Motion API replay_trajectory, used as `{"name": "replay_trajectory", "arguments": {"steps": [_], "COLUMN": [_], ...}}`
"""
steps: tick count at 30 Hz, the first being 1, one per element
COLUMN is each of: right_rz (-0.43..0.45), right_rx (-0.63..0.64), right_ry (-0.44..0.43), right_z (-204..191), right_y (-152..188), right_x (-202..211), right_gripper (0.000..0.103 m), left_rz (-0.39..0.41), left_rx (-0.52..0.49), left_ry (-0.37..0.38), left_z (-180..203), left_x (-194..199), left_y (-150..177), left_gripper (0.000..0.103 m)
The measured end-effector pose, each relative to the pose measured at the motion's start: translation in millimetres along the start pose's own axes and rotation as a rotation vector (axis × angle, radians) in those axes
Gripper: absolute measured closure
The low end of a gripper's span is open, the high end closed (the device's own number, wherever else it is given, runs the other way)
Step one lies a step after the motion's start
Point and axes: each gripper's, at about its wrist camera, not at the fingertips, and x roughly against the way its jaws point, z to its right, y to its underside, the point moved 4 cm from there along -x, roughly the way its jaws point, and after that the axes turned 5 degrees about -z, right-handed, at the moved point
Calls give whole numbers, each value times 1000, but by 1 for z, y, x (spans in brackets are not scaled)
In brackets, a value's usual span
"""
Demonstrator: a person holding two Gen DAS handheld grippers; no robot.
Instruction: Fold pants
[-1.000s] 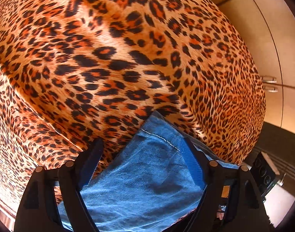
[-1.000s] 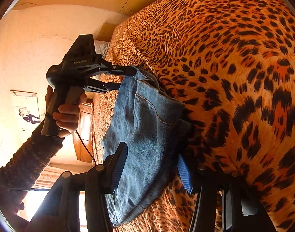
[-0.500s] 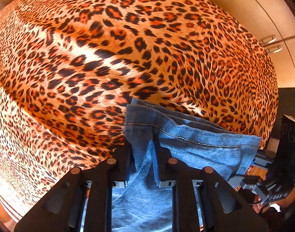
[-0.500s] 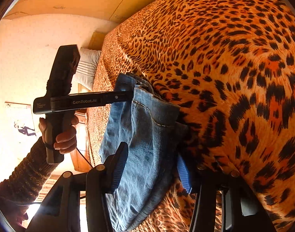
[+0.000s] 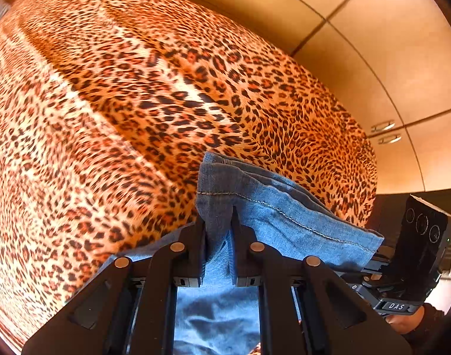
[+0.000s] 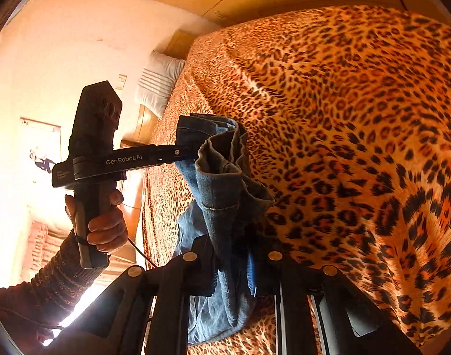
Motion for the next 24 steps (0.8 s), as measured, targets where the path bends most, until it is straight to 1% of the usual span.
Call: {"name": "replay_trajectory", "arguments": {"steps": [1,2,4,5,8,11,15,16,17,18,19,21,22,23,24], "right_rz": [-2,-7,-26,-38,-87,-151,-284,-323,-366,-418,-472,-556,-606,-641,-676], "right_rx": [27,53,116,145,227,305,411,440,470,493,520,598,643,682,703], "right_ry": [3,3,7,7,4,1,7,18,31,42,72,173,218,262,269], "right_z": [-9,-19,-40,-50,-75,-96,-119,-123,-126,-127,-126,-121,-118,-116,-116], "right_y": [1,3,8,11,26,45,84,97,111,124,139,168,181,192,199], "right_x": [0,-1,-6,-10,-23,-41,-75,-86,-99,-111,-125,-150,-160,-166,-168], "right_gripper": [89,89,89,89,89,89,89,88,85,85,84,79,76,75,75], "left_rz": [12,26,46,55,74,82,73,66,50,29,7,-15,-10,6,32], "left_rx": [16,31,61,79,137,208,336,372,416,458,499,584,612,635,653], "left_ry": [3,5,5,5,6,10,33,29,14,3,4,1,-2,-11,-31], "left_z": [-10,-18,-25,-30,-51,-72,-106,-115,-125,-134,-142,-155,-160,-163,-166], "left_x": [4,15,14,17,32,36,27,21,14,6,-1,-7,-6,-1,6], "left_y": [-11,-4,-9,-4,24,55,105,118,133,148,162,189,202,214,225], "left_gripper": [94,94,94,93,93,93,93,92,90,89,86,85,85,85,85]}}
